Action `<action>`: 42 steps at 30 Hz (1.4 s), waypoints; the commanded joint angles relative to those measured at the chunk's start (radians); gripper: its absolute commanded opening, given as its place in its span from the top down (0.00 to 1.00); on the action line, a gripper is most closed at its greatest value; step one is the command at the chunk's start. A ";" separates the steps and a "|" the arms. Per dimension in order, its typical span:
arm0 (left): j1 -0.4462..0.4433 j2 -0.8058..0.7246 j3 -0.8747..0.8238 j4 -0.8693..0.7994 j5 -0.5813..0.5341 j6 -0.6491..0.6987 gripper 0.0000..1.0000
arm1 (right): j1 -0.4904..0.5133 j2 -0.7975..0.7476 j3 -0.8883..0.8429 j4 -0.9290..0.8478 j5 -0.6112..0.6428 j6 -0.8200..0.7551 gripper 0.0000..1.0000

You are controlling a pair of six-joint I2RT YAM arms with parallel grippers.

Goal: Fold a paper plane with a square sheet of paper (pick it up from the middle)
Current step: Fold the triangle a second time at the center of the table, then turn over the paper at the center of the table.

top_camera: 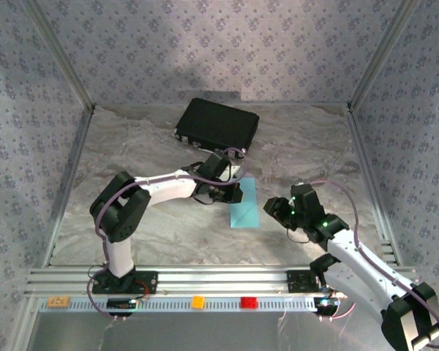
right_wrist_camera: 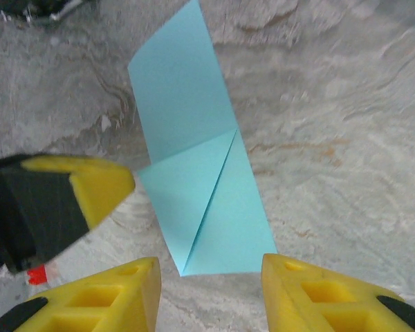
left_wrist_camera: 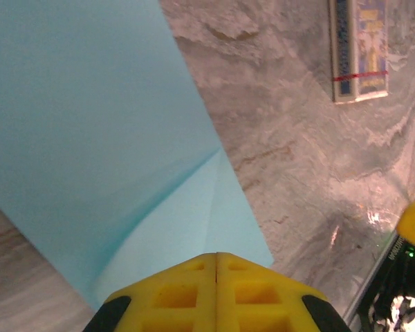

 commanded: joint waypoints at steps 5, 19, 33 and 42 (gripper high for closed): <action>0.015 0.078 0.013 -0.010 0.049 0.035 0.98 | 0.065 0.045 -0.040 0.057 -0.001 0.075 0.58; 0.014 0.104 -0.066 0.004 0.026 0.069 1.00 | 0.165 0.348 0.091 0.063 -0.014 0.086 0.58; 0.013 0.105 -0.069 0.000 0.046 0.068 1.00 | 0.126 0.531 0.130 0.084 -0.008 0.084 0.59; 0.016 0.118 -0.060 -0.011 0.048 0.064 1.00 | 0.077 0.579 0.124 0.179 -0.072 0.079 0.57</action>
